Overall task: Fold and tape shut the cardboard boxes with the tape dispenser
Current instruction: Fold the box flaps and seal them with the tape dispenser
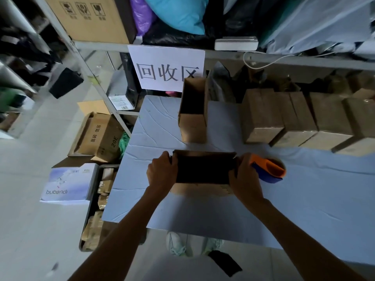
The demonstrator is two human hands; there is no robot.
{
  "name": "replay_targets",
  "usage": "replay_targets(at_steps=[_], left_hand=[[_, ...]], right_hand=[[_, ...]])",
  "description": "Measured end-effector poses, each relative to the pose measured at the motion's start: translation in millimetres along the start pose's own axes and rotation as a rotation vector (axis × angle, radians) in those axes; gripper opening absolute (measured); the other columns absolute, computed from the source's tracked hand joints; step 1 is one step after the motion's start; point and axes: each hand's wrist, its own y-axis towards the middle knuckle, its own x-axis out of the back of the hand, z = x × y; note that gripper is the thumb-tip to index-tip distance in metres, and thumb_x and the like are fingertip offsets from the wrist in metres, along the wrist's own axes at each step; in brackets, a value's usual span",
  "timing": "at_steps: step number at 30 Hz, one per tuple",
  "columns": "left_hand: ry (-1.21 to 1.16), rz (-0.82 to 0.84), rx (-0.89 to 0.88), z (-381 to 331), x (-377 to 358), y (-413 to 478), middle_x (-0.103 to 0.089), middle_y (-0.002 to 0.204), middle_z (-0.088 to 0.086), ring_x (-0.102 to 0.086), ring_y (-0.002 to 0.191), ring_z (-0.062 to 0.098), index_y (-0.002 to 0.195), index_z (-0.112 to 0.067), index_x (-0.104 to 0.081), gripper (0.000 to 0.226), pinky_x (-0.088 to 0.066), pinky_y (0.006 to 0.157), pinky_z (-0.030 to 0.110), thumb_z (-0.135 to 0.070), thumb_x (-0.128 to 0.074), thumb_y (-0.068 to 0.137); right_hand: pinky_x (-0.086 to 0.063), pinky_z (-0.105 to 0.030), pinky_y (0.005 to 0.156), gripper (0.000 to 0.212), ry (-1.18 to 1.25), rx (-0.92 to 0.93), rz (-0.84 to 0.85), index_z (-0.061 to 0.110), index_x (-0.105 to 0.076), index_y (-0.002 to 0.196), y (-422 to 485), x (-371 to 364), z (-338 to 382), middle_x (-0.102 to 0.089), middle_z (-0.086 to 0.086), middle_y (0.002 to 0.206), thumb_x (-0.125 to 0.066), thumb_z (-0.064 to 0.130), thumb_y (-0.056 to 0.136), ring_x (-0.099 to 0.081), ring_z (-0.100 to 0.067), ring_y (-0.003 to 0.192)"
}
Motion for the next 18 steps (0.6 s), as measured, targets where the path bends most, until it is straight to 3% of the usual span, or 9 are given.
replay_targets(at_steps=[3,6,9,11,13,15,18], left_hand=[[-0.020,0.083,0.009,0,1,0,-0.065,0.087,0.009,-0.063,0.080,0.028,0.101,-0.010,-0.055,0.024,-0.048,0.063,0.030,-0.032,-0.058,0.091],[-0.017,0.259,-0.009,2,6,0,-0.062,0.098,0.010,-0.058,0.080,0.021,0.112,-0.009,-0.047,0.046,-0.043,0.060,0.024,-0.019,-0.075,0.077],[-0.018,0.383,-0.039,4,8,-2,-0.054,0.110,0.010,-0.053,0.090,0.019,0.122,-0.008,-0.039,0.065,-0.037,0.055,0.017,-0.018,-0.079,0.072],[-0.094,0.363,-0.015,6,8,-6,-0.056,0.111,0.010,-0.053,0.089,0.018,0.124,-0.009,-0.038,0.067,-0.037,0.052,0.014,-0.017,-0.080,0.072],[-0.214,0.292,0.013,7,9,-11,-0.062,0.108,0.011,-0.055,0.084,0.017,0.121,-0.012,-0.040,0.063,-0.043,0.053,0.016,-0.017,-0.080,0.073],[-0.291,0.205,-0.005,7,9,-19,-0.065,0.105,0.010,-0.060,0.084,0.020,0.113,-0.013,-0.045,0.053,-0.053,0.062,0.026,-0.021,-0.080,0.074],[-0.215,0.119,-0.094,10,4,-27,-0.065,0.104,0.003,-0.064,0.089,0.022,0.107,-0.016,-0.057,0.038,-0.055,0.078,0.038,-0.040,-0.071,0.081]], right_hand=[[-0.041,-0.015,0.044,0.035,-0.024,-0.024,0.057,0.016,-0.033,0.103,1,2,-2,-0.053,-0.005,0.078,-0.058,0.000,0.085,-0.055,-0.008,0.059],[-0.036,-0.016,0.044,0.047,-0.065,-0.034,0.131,0.008,-0.037,0.111,11,4,-2,-0.055,-0.011,0.087,-0.066,-0.002,0.076,-0.055,-0.014,0.064],[-0.046,-0.020,0.055,0.067,-0.126,0.008,0.208,0.003,-0.033,0.128,16,1,-1,-0.057,-0.011,0.096,-0.072,0.003,0.073,-0.060,-0.021,0.079],[-0.051,-0.025,0.061,0.073,-0.133,0.002,0.210,0.004,-0.031,0.131,17,0,-2,-0.058,-0.011,0.101,-0.073,0.004,0.072,-0.062,-0.024,0.085],[-0.050,-0.022,0.061,0.072,-0.124,0.001,0.184,0.005,-0.033,0.130,16,-1,-5,-0.059,-0.010,0.102,-0.075,0.006,0.071,-0.062,-0.022,0.087],[-0.041,-0.012,0.059,0.067,-0.124,0.021,0.163,0.006,-0.037,0.125,15,-1,-7,-0.058,-0.006,0.101,-0.077,0.010,0.072,-0.059,-0.016,0.086],[-0.040,-0.011,0.060,0.057,-0.088,0.057,0.156,0.010,-0.042,0.124,8,0,-8,-0.059,-0.003,0.102,-0.074,0.021,0.078,-0.059,-0.015,0.086]])
